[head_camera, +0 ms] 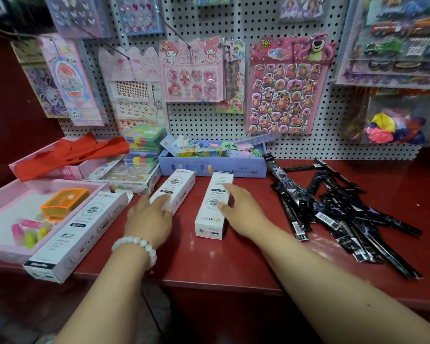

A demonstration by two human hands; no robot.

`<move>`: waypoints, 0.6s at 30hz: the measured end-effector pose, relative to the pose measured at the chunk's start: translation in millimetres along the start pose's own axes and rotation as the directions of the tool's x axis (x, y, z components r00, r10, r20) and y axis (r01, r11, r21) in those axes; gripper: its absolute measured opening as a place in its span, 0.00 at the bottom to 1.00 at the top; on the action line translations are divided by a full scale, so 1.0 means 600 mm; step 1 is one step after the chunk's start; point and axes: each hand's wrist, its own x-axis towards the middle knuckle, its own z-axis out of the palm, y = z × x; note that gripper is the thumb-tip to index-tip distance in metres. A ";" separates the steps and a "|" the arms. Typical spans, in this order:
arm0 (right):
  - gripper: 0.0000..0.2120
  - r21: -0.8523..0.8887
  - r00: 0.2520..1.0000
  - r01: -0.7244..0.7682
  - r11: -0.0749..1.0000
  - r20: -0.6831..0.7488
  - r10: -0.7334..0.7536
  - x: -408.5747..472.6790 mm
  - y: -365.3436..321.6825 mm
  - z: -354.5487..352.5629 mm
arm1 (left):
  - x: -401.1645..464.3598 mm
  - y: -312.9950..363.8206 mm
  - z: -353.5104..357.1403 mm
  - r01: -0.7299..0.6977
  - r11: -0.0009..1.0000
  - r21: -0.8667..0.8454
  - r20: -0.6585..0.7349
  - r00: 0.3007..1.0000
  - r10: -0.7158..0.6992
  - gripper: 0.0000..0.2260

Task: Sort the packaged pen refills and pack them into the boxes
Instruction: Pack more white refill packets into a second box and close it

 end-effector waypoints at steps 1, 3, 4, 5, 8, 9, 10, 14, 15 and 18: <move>0.24 -0.019 0.998 0.053 0.998 0.031 -0.052 -0.005 -0.004 0.003 | 0.002 -0.001 0.003 0.008 1.000 0.000 0.036 0.999 -0.008 0.22; 0.23 0.001 0.988 0.092 0.996 0.127 -0.092 -0.012 -0.011 0.012 | 0.003 0.001 0.001 0.026 0.999 -0.019 0.074 0.997 -0.025 0.21; 0.24 0.016 0.981 0.090 0.996 0.173 -0.091 -0.015 -0.015 0.017 | 0.002 0.005 -0.004 0.043 0.998 -0.040 0.088 0.995 -0.040 0.21; 0.25 0.025 0.974 0.074 0.997 0.213 -0.077 -0.014 -0.019 0.026 | -0.002 0.012 -0.010 0.062 0.996 -0.064 0.107 0.993 -0.055 0.21; 0.33 0.057 0.960 0.030 0.998 0.275 -0.045 -0.009 -0.035 0.052 | -0.017 0.037 -0.027 0.072 0.989 -0.131 0.169 0.984 -0.049 0.20; 0.37 0.046 0.959 0.018 0.999 0.281 -0.030 -0.007 -0.039 0.061 | -0.023 0.044 -0.032 0.087 0.980 -0.179 0.186 0.981 -0.053 0.20; 0.38 0.025 0.958 0.012 1.000 0.284 -0.019 -0.004 -0.042 0.070 | -0.026 0.046 -0.034 0.103 0.966 -0.238 0.187 0.981 -0.058 0.20; 0.32 -0.057 0.969 0.020 0.998 0.248 -0.005 0.003 -0.058 0.089 | -0.022 0.039 -0.029 0.148 0.916 -0.374 0.170 0.981 -0.089 0.25; 0.32 -0.067 0.971 0.019 0.998 0.240 -0.003 0.007 -0.061 0.091 | -0.020 0.038 -0.026 0.154 0.919 -0.363 0.176 0.980 -0.095 0.24; 0.32 -0.094 0.972 0.019 0.995 0.237 0.004 0.018 -0.066 0.091 | -0.012 0.038 -0.015 0.114 0.900 -0.422 0.079 0.993 -0.089 0.22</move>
